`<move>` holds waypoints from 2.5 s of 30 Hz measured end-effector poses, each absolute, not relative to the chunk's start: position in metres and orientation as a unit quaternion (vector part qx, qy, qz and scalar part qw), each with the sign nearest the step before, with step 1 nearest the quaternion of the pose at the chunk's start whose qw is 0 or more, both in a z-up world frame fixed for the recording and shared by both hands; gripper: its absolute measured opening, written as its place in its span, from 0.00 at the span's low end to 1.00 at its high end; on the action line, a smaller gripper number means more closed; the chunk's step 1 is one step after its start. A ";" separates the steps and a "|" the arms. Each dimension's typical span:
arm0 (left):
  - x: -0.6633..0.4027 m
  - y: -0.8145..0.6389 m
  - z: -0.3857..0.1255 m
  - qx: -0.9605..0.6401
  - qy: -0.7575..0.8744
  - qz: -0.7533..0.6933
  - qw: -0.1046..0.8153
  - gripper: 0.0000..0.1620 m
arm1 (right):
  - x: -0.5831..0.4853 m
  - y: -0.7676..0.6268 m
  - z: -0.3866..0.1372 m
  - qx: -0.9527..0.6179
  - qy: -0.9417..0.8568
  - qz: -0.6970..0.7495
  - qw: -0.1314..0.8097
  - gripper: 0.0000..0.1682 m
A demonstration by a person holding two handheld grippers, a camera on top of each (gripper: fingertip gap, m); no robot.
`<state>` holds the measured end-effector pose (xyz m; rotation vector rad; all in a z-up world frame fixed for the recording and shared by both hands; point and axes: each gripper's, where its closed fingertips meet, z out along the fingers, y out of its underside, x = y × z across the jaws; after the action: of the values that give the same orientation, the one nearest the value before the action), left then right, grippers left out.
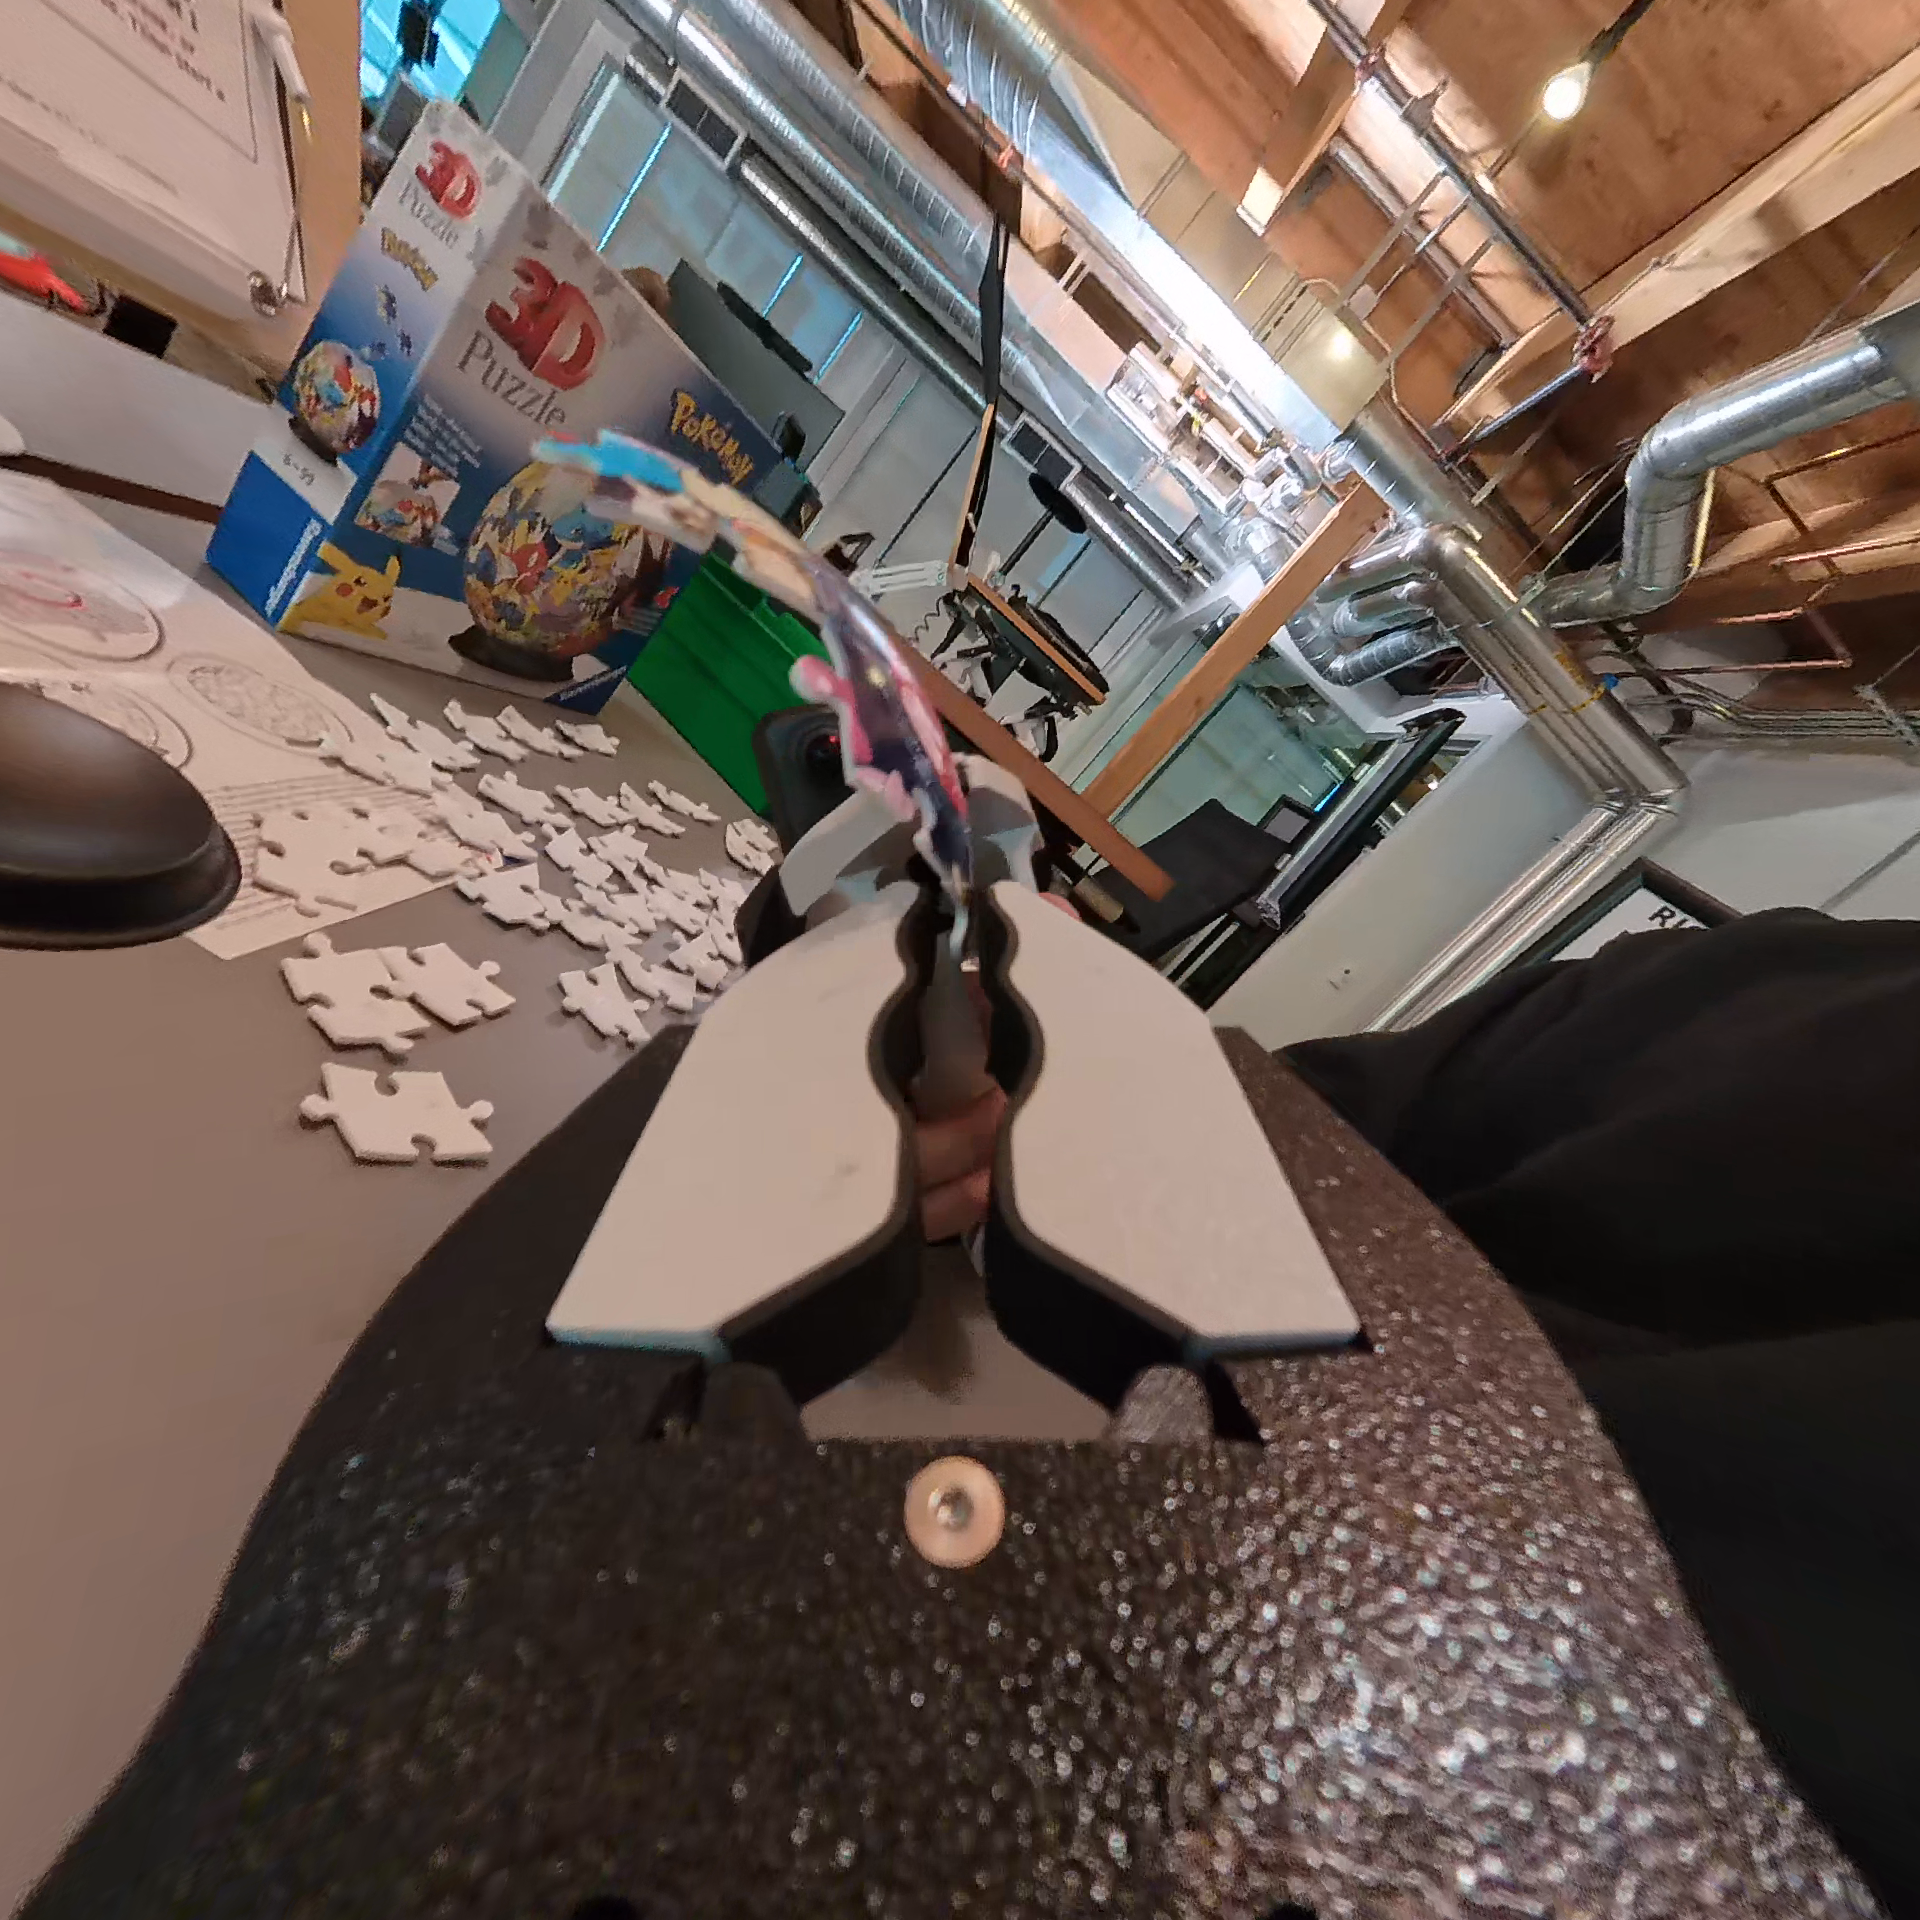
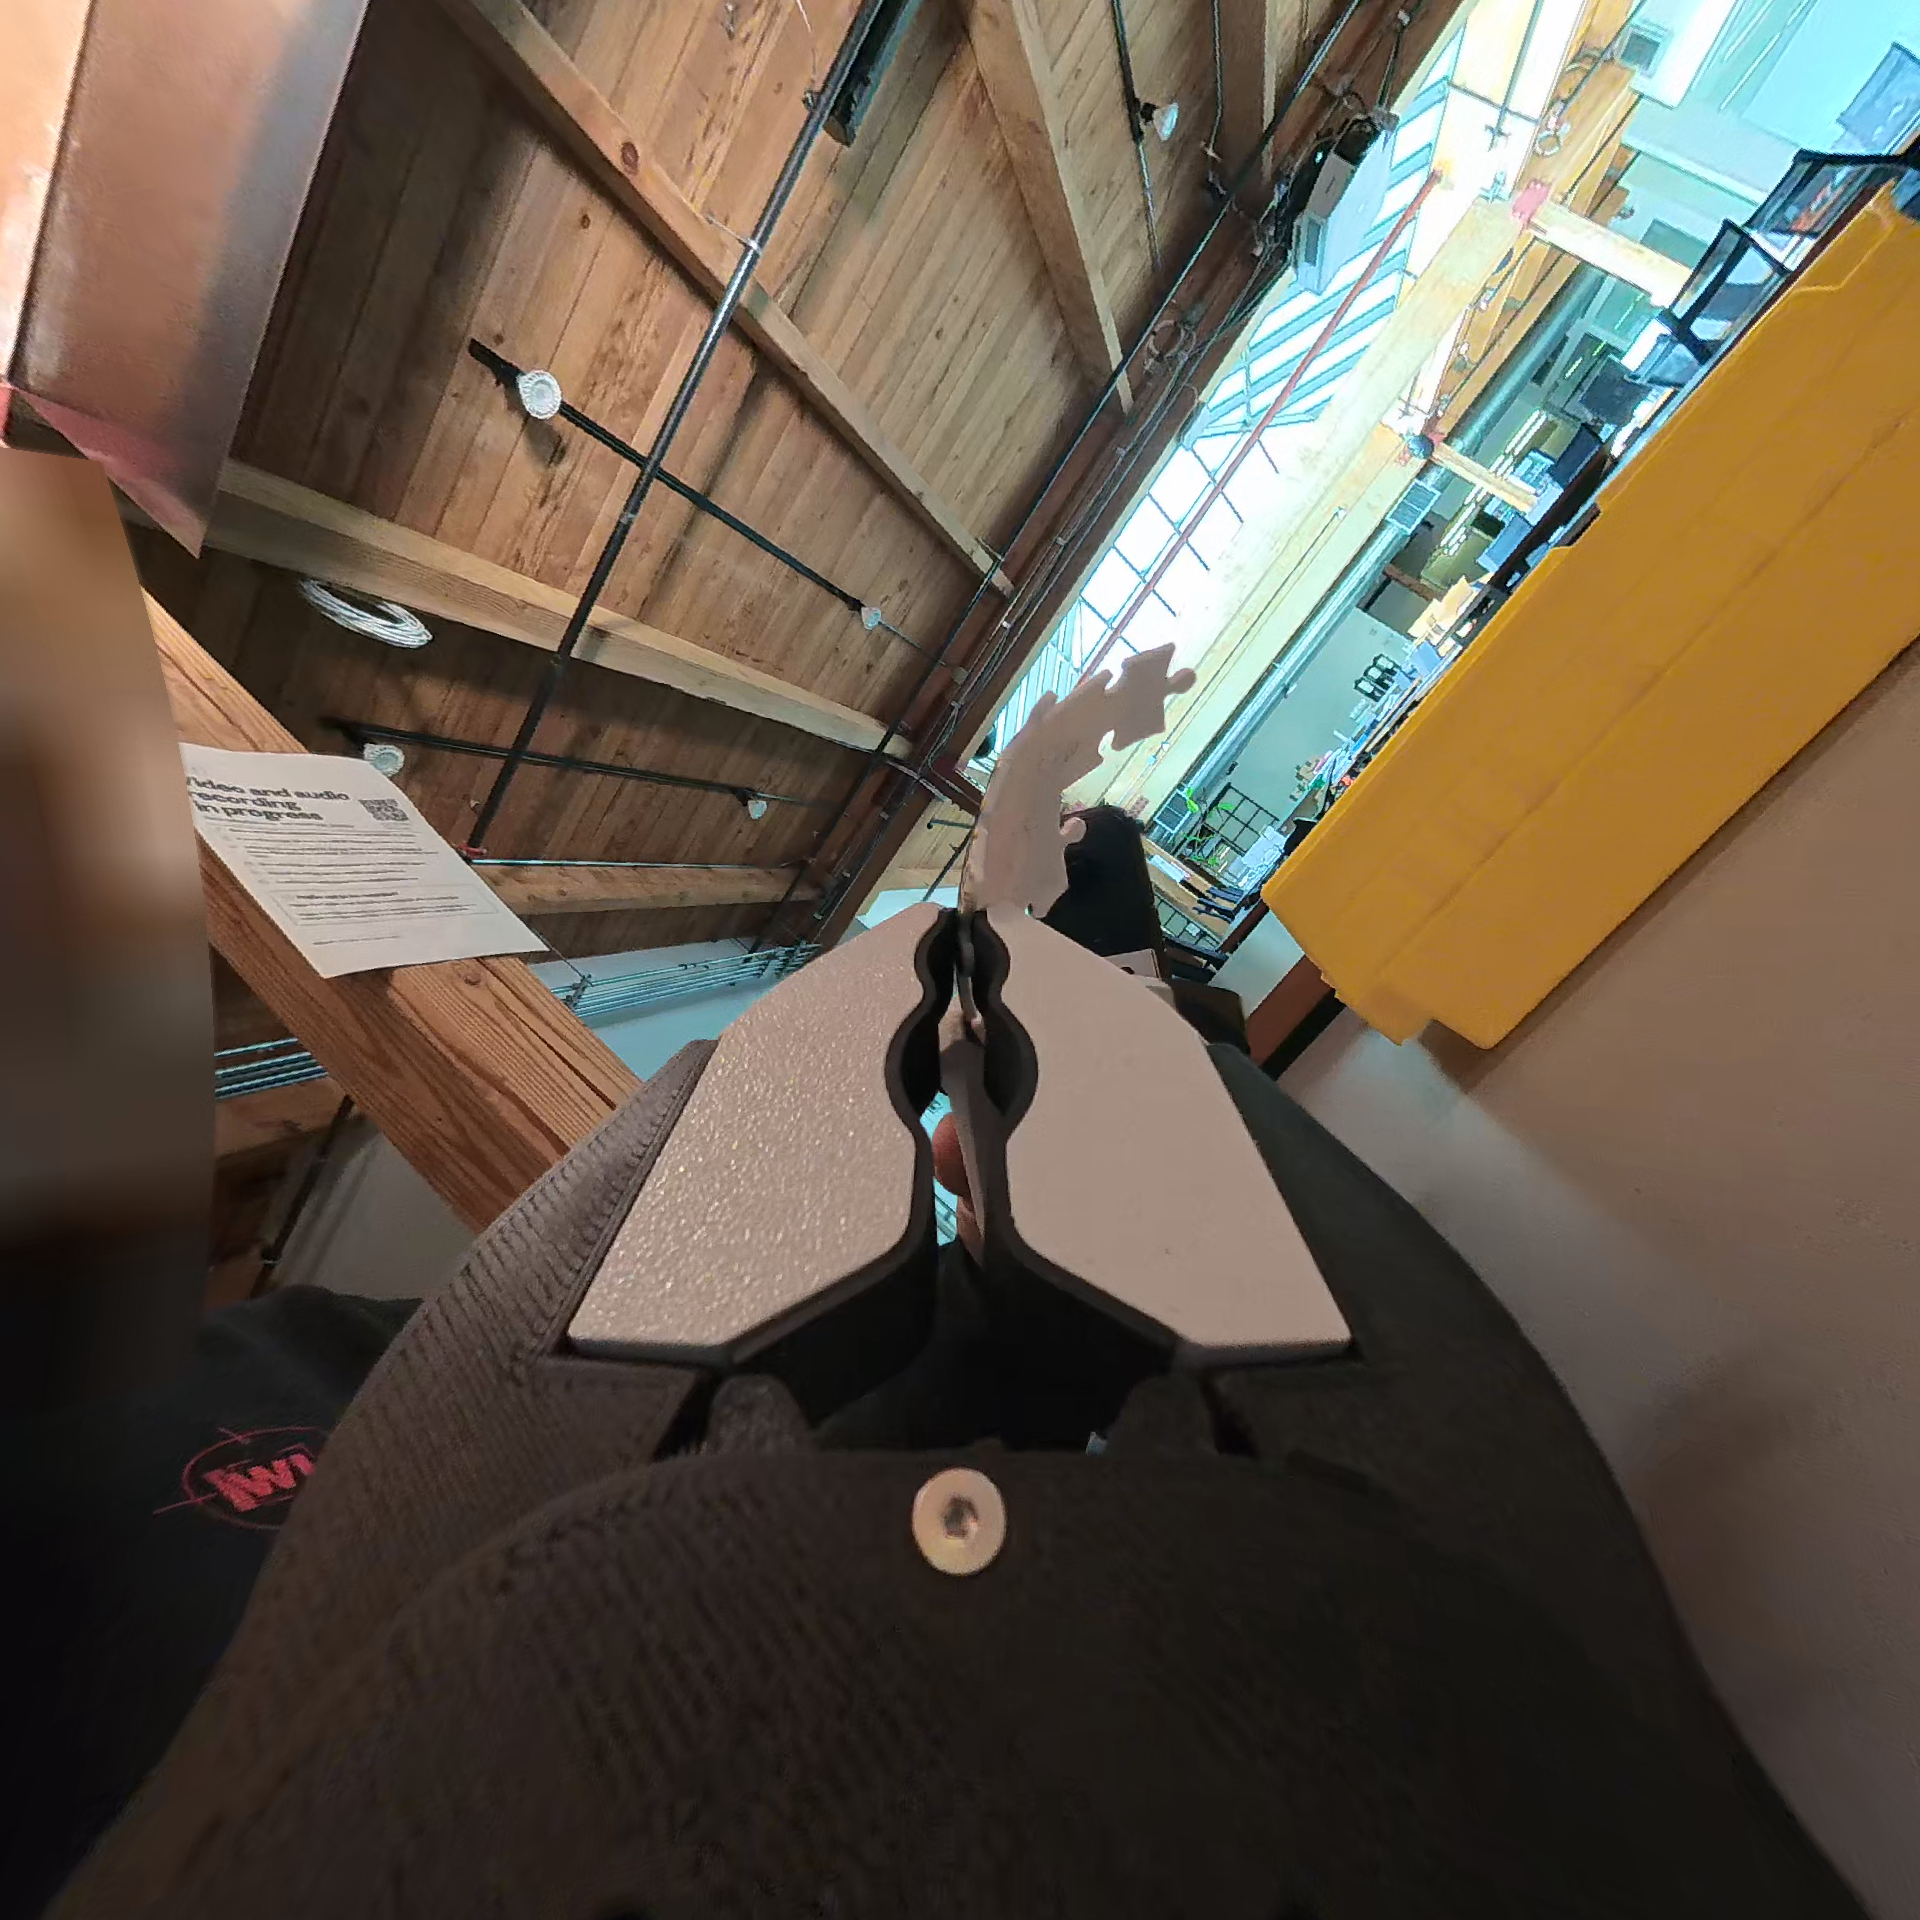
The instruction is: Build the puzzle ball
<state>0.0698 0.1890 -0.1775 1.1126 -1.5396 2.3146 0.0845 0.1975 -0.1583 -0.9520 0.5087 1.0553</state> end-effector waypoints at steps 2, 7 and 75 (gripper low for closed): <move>0.070 0.189 -0.176 0.368 -0.509 0.774 0.077 0.01 | 0.085 0.198 -0.158 -0.431 0.233 0.479 0.728 0.01; 0.068 0.191 -0.179 0.381 -0.505 0.768 0.101 0.01 | 0.087 0.196 -0.169 -0.487 0.231 0.463 0.704 0.15; 0.108 0.570 -0.265 0.746 -0.651 0.031 -0.134 0.28 | 0.091 0.158 -0.237 -0.786 0.053 0.072 0.612 0.34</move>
<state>0.1079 0.5704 -0.2649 2.5672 -2.2414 0.1070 0.0912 0.1575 -0.2366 -1.8131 0.1227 0.1660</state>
